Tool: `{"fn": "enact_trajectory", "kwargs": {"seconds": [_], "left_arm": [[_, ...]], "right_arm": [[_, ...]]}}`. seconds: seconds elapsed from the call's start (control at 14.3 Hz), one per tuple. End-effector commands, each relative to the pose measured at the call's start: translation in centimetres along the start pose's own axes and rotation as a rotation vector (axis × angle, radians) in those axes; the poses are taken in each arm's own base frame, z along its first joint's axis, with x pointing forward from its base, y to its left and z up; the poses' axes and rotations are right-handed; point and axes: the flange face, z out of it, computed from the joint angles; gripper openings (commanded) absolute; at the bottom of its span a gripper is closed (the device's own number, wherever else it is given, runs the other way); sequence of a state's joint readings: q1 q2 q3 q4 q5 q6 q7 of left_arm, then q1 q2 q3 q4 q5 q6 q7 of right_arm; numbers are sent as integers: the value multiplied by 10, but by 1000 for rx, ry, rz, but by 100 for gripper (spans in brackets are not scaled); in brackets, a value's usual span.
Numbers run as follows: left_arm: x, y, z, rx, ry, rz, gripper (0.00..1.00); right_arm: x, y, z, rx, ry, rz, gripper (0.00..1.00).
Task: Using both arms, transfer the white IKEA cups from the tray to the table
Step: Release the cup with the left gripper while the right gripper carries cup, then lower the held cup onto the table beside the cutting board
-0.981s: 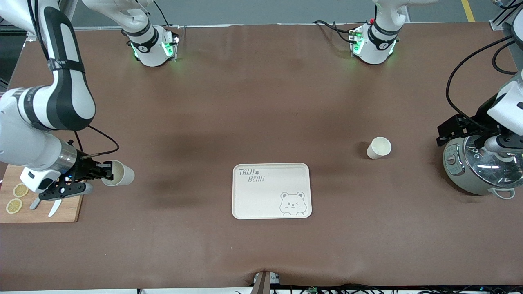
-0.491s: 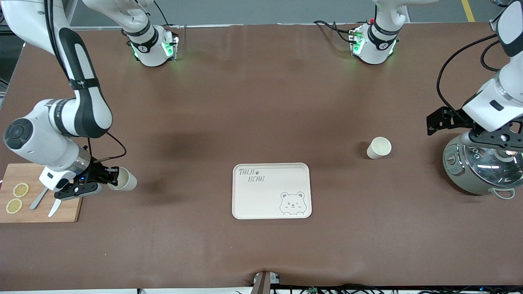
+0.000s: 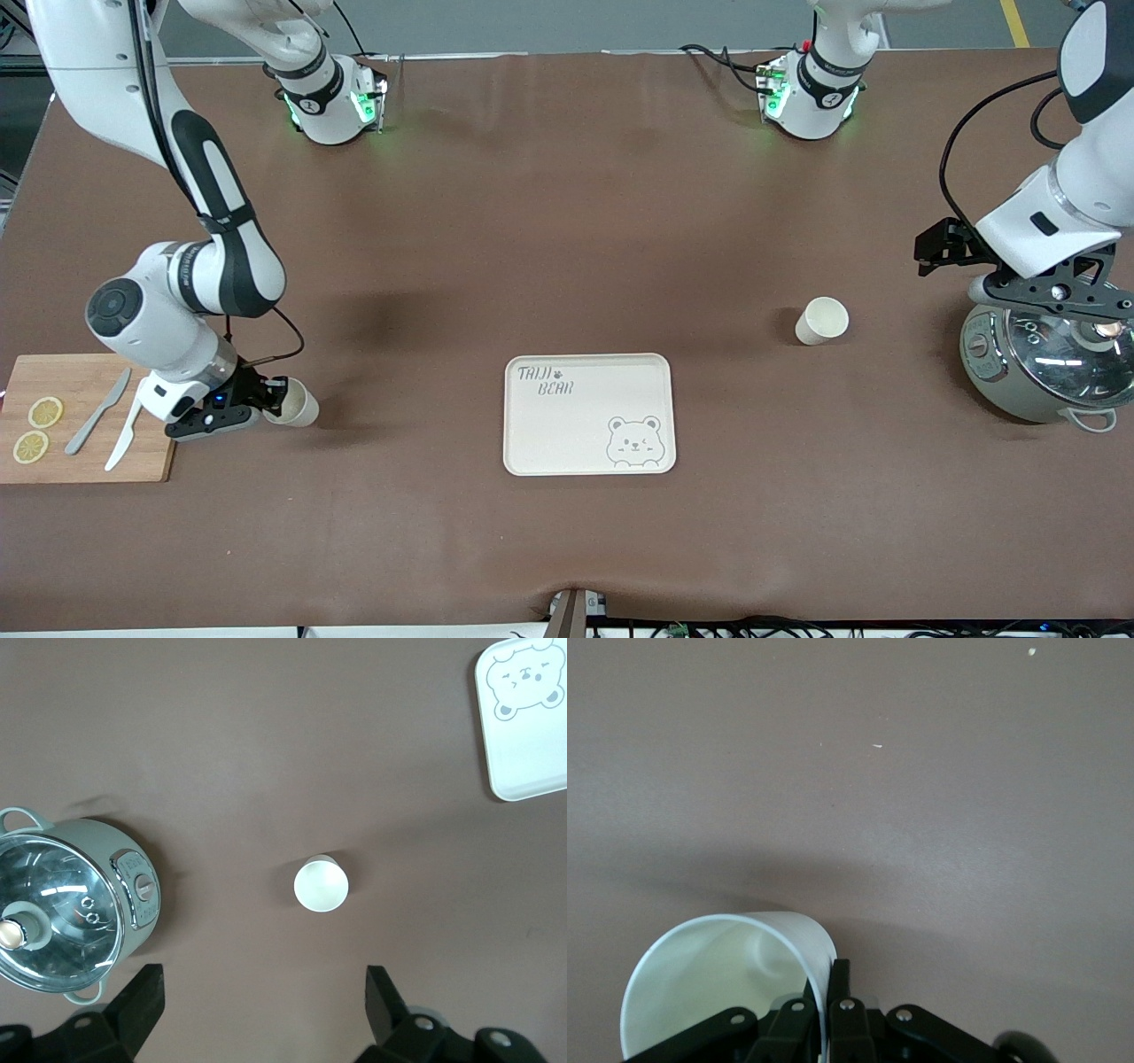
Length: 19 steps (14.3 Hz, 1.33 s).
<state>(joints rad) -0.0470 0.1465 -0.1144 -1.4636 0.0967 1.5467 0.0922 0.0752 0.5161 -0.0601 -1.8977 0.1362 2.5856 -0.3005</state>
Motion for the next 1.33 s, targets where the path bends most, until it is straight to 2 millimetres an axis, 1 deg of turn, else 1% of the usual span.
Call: {"fn": "enact_trajectory", "kwargs": {"seconds": [0.0, 0.21, 0.35, 0.49, 0.56, 0.63, 0.7, 0.91, 0.98, 1.05, 1.12, 1.19, 1.26], "left_arm": [[-3, -5, -6, 17, -8, 9, 100], [-3, -11, -5, 15, -9, 5, 100], [-1, -12, -2, 14, -13, 8, 100], [1, -13, 3, 10, -18, 5, 100], [2, -12, 3, 8, -16, 5, 100], [2, -12, 2, 9, -11, 5, 100], [2, -12, 2, 7, -11, 5, 100], [2, -12, 3, 6, -12, 5, 100], [2, -12, 3, 6, -12, 5, 100], [4, -11, 5, 5, -14, 1, 100], [5, -11, 8, 6, -18, -3, 100], [4, -11, 6, 5, -17, -5, 100], [4, -11, 5, 3, -15, -5, 100]], "right_arm": [[-1, -1, 12, -6, 19, -8, 0], [-3, -3, 25, -8, 21, -10, 0], [-2, -7, 28, -8, 35, -14, 0], [-3, -6, 35, -9, 31, -12, 0], [-2, -5, 34, -9, 33, -9, 32], [-2, -4, 34, -10, 33, -6, 95], [-1, -2, 32, -10, 35, -7, 100], [9, 2, 22, -10, 43, -7, 100], [16, 4, 14, 1, 19, -7, 100], [26, 9, 0, 17, -18, -1, 100], [38, 22, -19, 36, -61, 10, 100], [48, 32, -38, 53, -98, 19, 100], [56, 39, -59, 64, -129, 21, 100]]}}
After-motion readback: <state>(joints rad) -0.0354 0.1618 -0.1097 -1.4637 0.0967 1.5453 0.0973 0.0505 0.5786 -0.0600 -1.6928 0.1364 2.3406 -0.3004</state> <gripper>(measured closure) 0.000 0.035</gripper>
